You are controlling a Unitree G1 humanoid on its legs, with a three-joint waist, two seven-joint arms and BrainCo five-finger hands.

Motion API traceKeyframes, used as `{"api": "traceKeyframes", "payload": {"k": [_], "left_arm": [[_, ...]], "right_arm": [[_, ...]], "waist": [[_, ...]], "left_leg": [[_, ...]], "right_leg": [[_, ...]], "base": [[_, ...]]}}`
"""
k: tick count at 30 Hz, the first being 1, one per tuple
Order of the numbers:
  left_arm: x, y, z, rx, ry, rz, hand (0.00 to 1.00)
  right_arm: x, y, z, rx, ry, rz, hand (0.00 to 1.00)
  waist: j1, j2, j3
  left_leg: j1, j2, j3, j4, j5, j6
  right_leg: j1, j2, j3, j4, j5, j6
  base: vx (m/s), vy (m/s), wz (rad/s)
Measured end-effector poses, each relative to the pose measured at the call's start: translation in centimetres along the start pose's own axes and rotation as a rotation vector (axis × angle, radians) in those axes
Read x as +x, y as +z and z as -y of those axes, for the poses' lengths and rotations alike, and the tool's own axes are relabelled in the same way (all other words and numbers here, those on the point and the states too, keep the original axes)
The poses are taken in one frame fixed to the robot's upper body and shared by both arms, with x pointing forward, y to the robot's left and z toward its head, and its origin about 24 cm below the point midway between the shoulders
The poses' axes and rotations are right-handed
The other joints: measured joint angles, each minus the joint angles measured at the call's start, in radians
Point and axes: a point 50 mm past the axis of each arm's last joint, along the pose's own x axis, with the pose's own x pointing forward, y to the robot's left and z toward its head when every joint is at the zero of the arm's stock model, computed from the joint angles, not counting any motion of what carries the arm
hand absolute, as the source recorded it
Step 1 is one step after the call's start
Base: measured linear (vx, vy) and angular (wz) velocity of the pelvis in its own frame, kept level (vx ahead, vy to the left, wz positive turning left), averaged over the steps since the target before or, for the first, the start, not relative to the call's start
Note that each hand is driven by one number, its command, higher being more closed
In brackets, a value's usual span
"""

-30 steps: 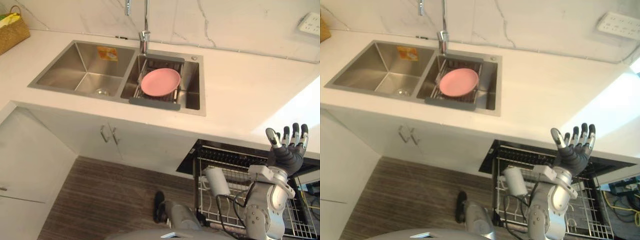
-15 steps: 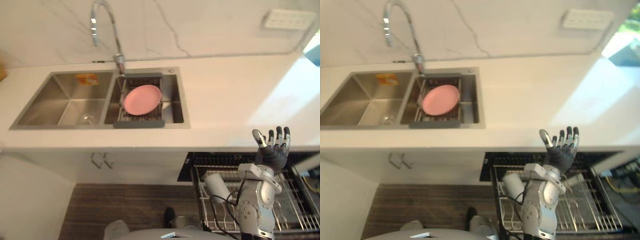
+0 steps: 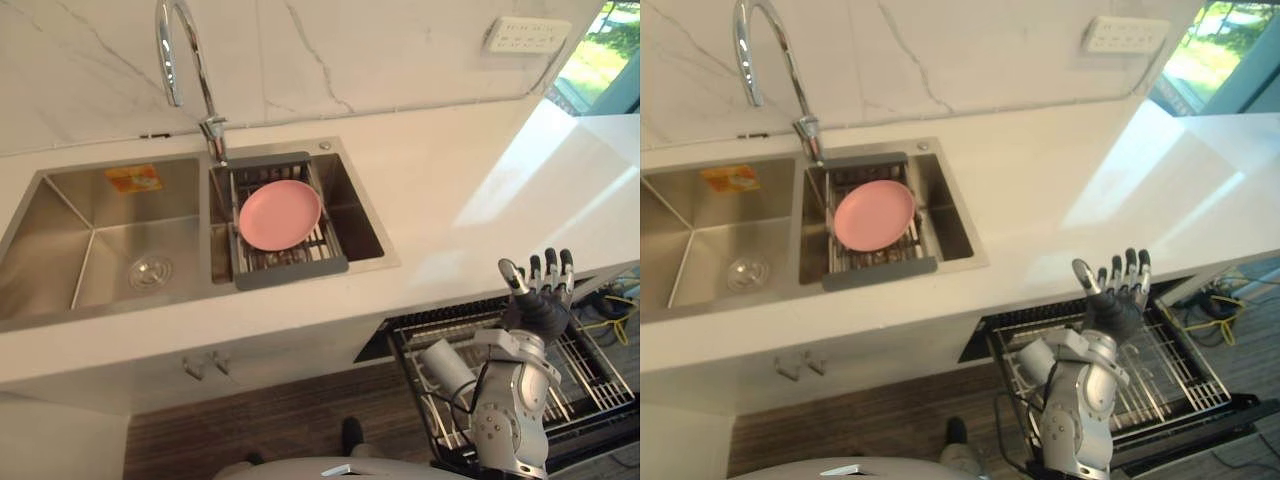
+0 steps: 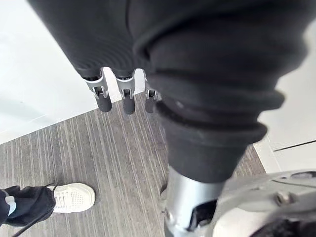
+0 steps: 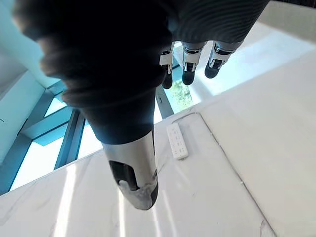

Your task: Walk over to the sink, pick up the cup, carry it to the dishwasher, place the cup inside the dishwasher, then close the dishwasher door

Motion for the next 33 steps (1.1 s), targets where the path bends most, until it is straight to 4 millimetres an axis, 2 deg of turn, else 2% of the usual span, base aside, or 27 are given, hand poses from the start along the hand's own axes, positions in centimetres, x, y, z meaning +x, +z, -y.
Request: {"api": "traceKeyframes", "payload": {"k": [4,7,12,17,18,29,31,33], "left_arm": [[-0.1,0.7,-0.1,-0.035,0.044,0.037,0.00],[-0.1,1.4,-0.9,-0.031,0.084,0.056,0.00],[-0.1,1.3,-1.3,-0.018,0.120,0.054,0.00],[-0.1,1.0,-1.2,-0.027,0.120,0.043,0.00],[-0.1,0.5,-1.5,-0.037,0.134,0.035,0.00],[-0.1,0.7,-1.5,-0.017,0.138,0.046,0.00],[-0.2,1.1,-1.4,0.012,0.150,0.059,0.00],[-0.4,2.3,-1.5,0.055,0.187,0.101,0.00]], "right_arm": [[0.1,-0.5,-2.0,0.038,0.180,-0.021,0.00],[-0.3,-1.3,-3.3,0.055,0.296,-0.072,0.00],[-0.4,-1.6,-4.8,0.019,0.459,-0.112,0.00],[0.6,-1.6,-7.1,-0.101,0.580,-0.098,0.00],[1.7,-3.1,-7.3,-0.107,0.597,-0.204,0.00],[1.7,-3.1,-7.2,-0.108,0.574,-0.199,0.00],[1.7,-3.0,-7.0,-0.110,0.548,-0.187,0.00],[1.6,-3.1,-6.3,-0.145,0.501,-0.182,0.00]], "waist": [[-0.005,0.000,0.022],[-0.009,-0.022,0.040],[0.014,-0.037,0.037],[0.038,-0.037,0.019],[0.041,-0.049,-0.036],[0.050,-0.038,-0.029],[0.055,-0.036,-0.028],[0.057,-0.037,-0.028]], "left_leg": [[0.013,0.008,0.019,0.019,-0.035,0.001],[0.010,0.009,0.002,0.020,-0.045,0.004],[0.016,0.004,-0.050,0.014,-0.043,0.005],[0.019,0.003,-0.075,-0.024,-0.019,0.004],[0.051,0.004,-0.113,-0.094,0.034,-0.007],[0.040,0.005,-0.114,-0.070,0.028,-0.009],[0.038,0.008,-0.115,-0.070,0.029,-0.009],[0.036,0.017,-0.111,-0.071,0.032,-0.012]], "right_leg": [[-0.007,0.012,0.004,0.018,-0.001,-0.004],[0.000,0.017,0.018,0.018,0.003,-0.005],[0.040,0.006,-0.036,0.016,-0.013,0.002],[0.053,0.001,-0.077,-0.001,-0.015,0.003],[0.096,0.008,-0.138,-0.016,-0.028,0.001],[0.108,-0.003,-0.172,-0.020,-0.028,0.002],[0.113,-0.003,-0.181,-0.029,-0.026,0.001],[0.125,-0.002,-0.227,-0.048,-0.021,0.000]], "base": [[-0.02,-0.010,-0.28],[-0.06,-0.015,0.02],[-0.03,-0.013,0.32],[0.02,-0.013,0.20],[0.00,-0.011,0.05],[-0.02,-0.010,0.04],[-0.04,-0.024,0.06],[-0.04,-0.045,0.11]]}}
